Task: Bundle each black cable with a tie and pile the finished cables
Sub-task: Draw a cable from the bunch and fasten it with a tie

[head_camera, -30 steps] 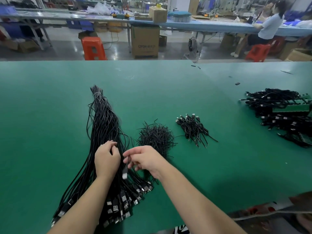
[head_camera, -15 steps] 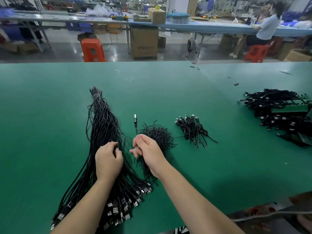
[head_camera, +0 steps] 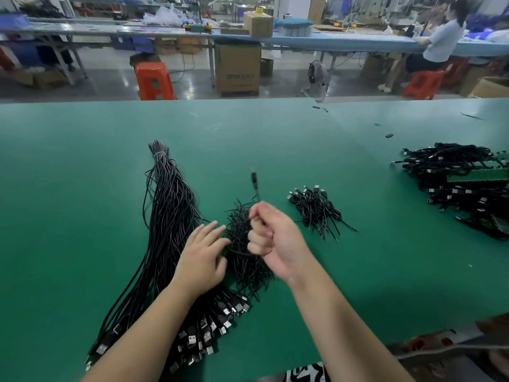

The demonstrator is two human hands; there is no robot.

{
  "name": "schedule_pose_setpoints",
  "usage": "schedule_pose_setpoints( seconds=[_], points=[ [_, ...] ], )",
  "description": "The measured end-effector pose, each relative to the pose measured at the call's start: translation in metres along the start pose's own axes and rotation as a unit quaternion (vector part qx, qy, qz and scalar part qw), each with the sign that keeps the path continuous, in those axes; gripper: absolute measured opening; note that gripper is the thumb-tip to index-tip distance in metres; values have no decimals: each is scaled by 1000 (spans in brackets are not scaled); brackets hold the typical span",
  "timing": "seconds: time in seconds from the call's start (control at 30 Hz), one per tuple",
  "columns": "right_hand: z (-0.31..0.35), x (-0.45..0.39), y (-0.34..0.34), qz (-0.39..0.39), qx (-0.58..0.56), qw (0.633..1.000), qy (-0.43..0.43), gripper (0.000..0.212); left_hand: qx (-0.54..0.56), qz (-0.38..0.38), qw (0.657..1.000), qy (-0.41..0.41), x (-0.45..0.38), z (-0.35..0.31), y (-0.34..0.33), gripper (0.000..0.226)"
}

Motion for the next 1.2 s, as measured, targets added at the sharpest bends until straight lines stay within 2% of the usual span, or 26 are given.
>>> schedule_pose_setpoints(
  seconds=[0.13,0.27,0.33,0.4,0.47,0.53,0.6,0.67,0.73,0.87,0.93,1.0,1.03,1.1,1.17,1.2],
  points=[
    [53,-5,9,-2,-122,992,21,28,34,-5,999,27,-5,-10,2,34],
    [115,-10,21,-31,-177,981,77,34,33,-1,998,55,-15,-9,16,37],
    [143,-11,26,-41,-190,975,110,36,10,30,997,70,-21,-7,23,34],
    [163,-12,28,-47,-188,972,137,34,-27,79,992,93,-30,-4,28,41],
    [169,-14,27,-50,-163,974,150,33,-6,116,983,142,-42,-3,36,49],
    [162,-16,25,-56,-112,979,158,30,81,90,972,202,-58,-7,51,54],
    [146,-20,24,-68,-42,984,162,30,164,-2,959,232,-77,-15,78,54],
    [123,-25,23,-73,9,985,153,30,221,-112,947,202,-98,-29,110,53],
    [102,-29,19,-65,31,988,137,30,239,-192,945,119,-115,-48,138,51],
    [68,-32,12,-60,61,991,104,30,135,-227,963,-56,-132,-72,153,41],
    [56,-31,9,-58,68,991,98,30,80,-204,968,-121,-132,-70,142,35],
    [46,-28,8,-61,71,991,91,32,37,-163,977,-135,-125,-54,123,32],
    [41,-27,7,-61,70,992,87,32,29,-126,985,-113,-119,-41,111,33],
    [33,-23,7,-63,68,993,77,32,35,8,999,-10,-104,-7,80,34],
    [25,-19,7,-65,70,993,71,32,0,176,981,82,-79,25,49,36],
    [21,-17,6,-65,70,993,70,32,-27,235,966,100,-67,36,38,45]
  ],
)
Point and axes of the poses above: each hand's wrist, its own x-axis away from the middle knuckle, its own y-axis out of the back of the hand, z = x × y, the point moved 6 cm from there along -x, towards the middle knuckle, and after that the axes turned 15 degrees about -z, right-handed, at the moved point
